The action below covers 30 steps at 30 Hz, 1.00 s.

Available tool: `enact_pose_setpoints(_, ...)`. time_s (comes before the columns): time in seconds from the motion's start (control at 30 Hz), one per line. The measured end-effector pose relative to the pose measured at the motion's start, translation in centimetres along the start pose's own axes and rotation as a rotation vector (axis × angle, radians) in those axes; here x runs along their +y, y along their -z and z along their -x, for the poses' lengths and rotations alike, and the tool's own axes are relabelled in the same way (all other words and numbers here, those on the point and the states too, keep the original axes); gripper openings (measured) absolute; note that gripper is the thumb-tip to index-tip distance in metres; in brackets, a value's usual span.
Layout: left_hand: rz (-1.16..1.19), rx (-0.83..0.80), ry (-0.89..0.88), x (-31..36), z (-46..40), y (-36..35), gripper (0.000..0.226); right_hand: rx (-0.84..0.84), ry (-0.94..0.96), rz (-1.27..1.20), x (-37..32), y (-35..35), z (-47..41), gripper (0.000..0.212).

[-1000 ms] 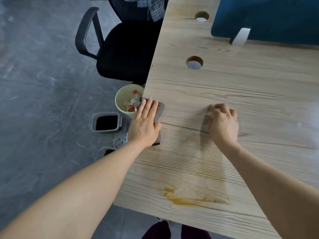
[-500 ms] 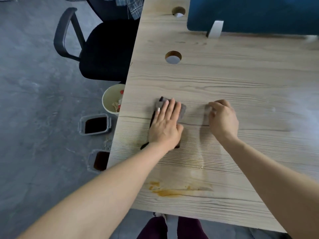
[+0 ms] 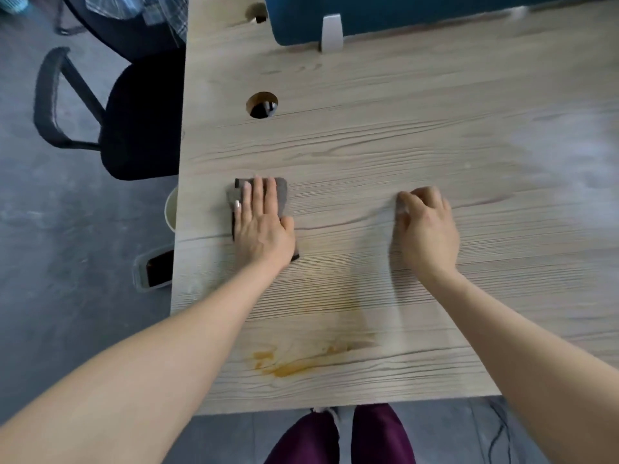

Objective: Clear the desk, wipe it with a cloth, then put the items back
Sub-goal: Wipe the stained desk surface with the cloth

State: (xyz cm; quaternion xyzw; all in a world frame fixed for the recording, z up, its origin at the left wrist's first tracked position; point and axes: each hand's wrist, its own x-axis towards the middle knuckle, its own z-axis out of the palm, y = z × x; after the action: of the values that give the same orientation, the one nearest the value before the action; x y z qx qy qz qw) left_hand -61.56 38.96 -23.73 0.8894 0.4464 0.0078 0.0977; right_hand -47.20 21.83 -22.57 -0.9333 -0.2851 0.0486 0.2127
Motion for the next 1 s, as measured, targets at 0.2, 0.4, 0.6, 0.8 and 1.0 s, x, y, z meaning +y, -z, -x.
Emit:
enact_pose_setpoints(0.2,0.019,-0.14,-0.39,6.1,1.5,-1.2,0.066,-0.11,0.054,0.0,0.7,1.2,-0.4,0.03)
enact_pose_setpoints(0.4,-0.006,-0.127,-0.164,-0.6,-2.2,1.2,0.063,-0.104,0.04,-0.068,0.8,1.2,-0.4,0.029)
enact_pose_setpoints(0.6,-0.005,-0.034,-0.025,4.5,-0.5,-0.5,0.067,-0.037,0.036,-0.143,1.7,0.3,-0.3,0.027)
enact_pose_setpoints(0.8,0.009,-0.198,-0.498,10.4,3.2,-1.7,0.067,-0.008,-0.001,-0.2,2.8,1.5,0.6,0.034)
enact_pose_setpoints(1.0,-0.03,-0.178,-0.358,2.2,-1.0,0.8,0.064,0.091,0.067,-0.068,4.0,1.0,1.9,0.024)
